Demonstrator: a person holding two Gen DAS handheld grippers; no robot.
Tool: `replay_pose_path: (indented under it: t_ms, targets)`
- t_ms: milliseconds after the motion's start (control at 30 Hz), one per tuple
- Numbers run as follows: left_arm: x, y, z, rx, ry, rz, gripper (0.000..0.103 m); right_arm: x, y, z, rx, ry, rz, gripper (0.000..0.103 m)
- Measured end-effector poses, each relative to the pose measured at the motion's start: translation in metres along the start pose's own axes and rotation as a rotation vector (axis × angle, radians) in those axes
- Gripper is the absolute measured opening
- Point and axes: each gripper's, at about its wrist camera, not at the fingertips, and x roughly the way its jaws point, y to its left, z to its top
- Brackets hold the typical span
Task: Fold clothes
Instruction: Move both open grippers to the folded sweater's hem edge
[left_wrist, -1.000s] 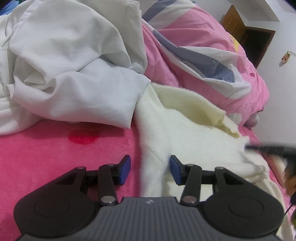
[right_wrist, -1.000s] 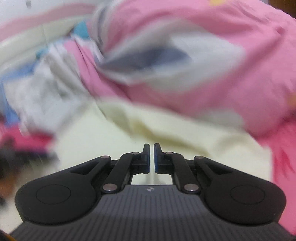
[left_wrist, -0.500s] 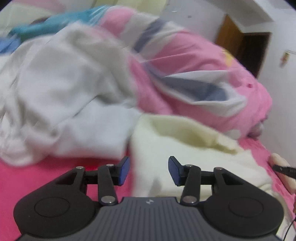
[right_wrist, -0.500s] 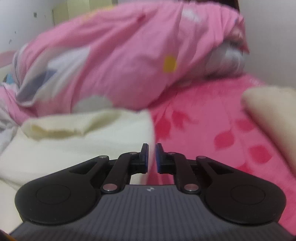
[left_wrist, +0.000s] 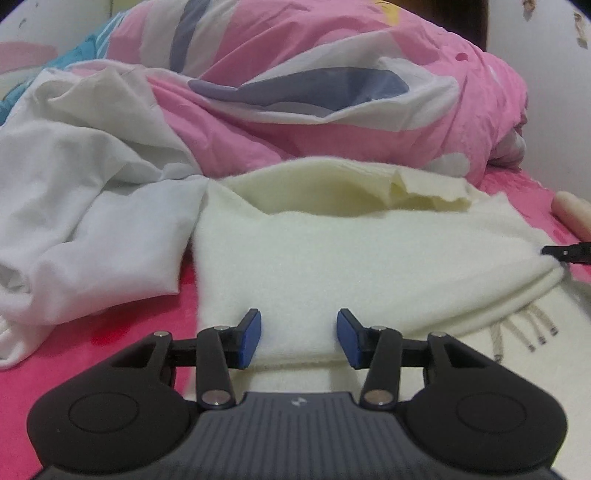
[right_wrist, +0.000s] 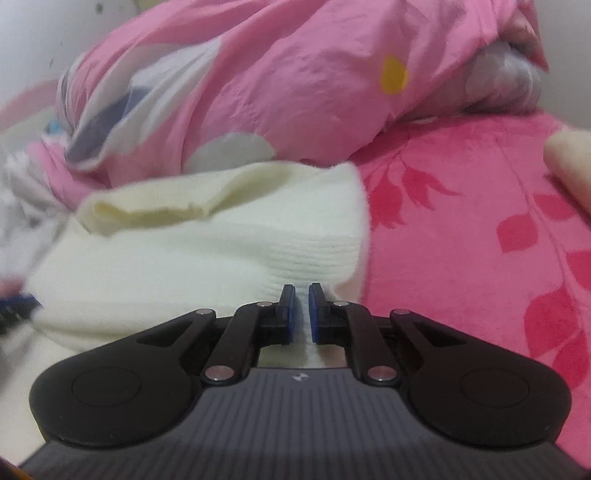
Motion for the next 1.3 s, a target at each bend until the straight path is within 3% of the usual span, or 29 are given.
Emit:
replay_pose_path:
  t_ms: [100, 200, 300, 333, 433, 767, 867, 1000, 1100, 1200, 1300]
  targets:
    - [-0.016, -0.002, 0.004, 0.002, -0.014, 0.017, 0.049, -0.029, 0.005, 0.008, 0.003, -0.052, -0.014, 0.01]
    - [-0.012, -0.009, 0.006, 0.01, -0.009, 0.037, 0.049, -0.038, 0.027, 0.013, -0.046, -0.054, 0.047, 0.01]
    - [0.007, -0.024, 0.002, 0.066, 0.001, 0.083, 0.05, -0.019, 0.05, 0.008, -0.119, -0.014, 0.048, 0.011]
    - [0.01, -0.029, -0.005, 0.103, -0.021, 0.102, 0.05, -0.008, 0.054, 0.002, -0.143, 0.021, 0.04, 0.012]
    - [0.01, -0.036, -0.018, 0.171, -0.076, 0.133, 0.052, 0.01, 0.052, -0.021, -0.179, 0.013, 0.022, 0.013]
    - [0.009, -0.032, -0.016, 0.15, -0.08, 0.119, 0.055, 0.001, 0.05, -0.023, -0.158, 0.006, 0.02, 0.013]
    - [0.009, -0.033, -0.016, 0.15, -0.079, 0.121, 0.055, -0.011, 0.073, -0.014, -0.207, -0.009, 0.002, 0.016]
    - [0.01, -0.034, -0.017, 0.153, -0.078, 0.124, 0.055, -0.02, 0.116, -0.013, -0.309, -0.063, 0.132, 0.018]
    - [0.009, -0.033, -0.016, 0.153, -0.075, 0.119, 0.055, 0.014, 0.128, -0.034, -0.377, 0.062, 0.098, 0.022]
    - [-0.003, -0.038, -0.009, 0.161, -0.095, 0.143, 0.055, 0.016, 0.122, -0.042, -0.359, 0.038, 0.106, 0.022]
    - [-0.012, -0.056, -0.002, 0.199, -0.146, 0.109, 0.055, 0.014, 0.123, -0.043, -0.365, 0.036, 0.1, 0.022]
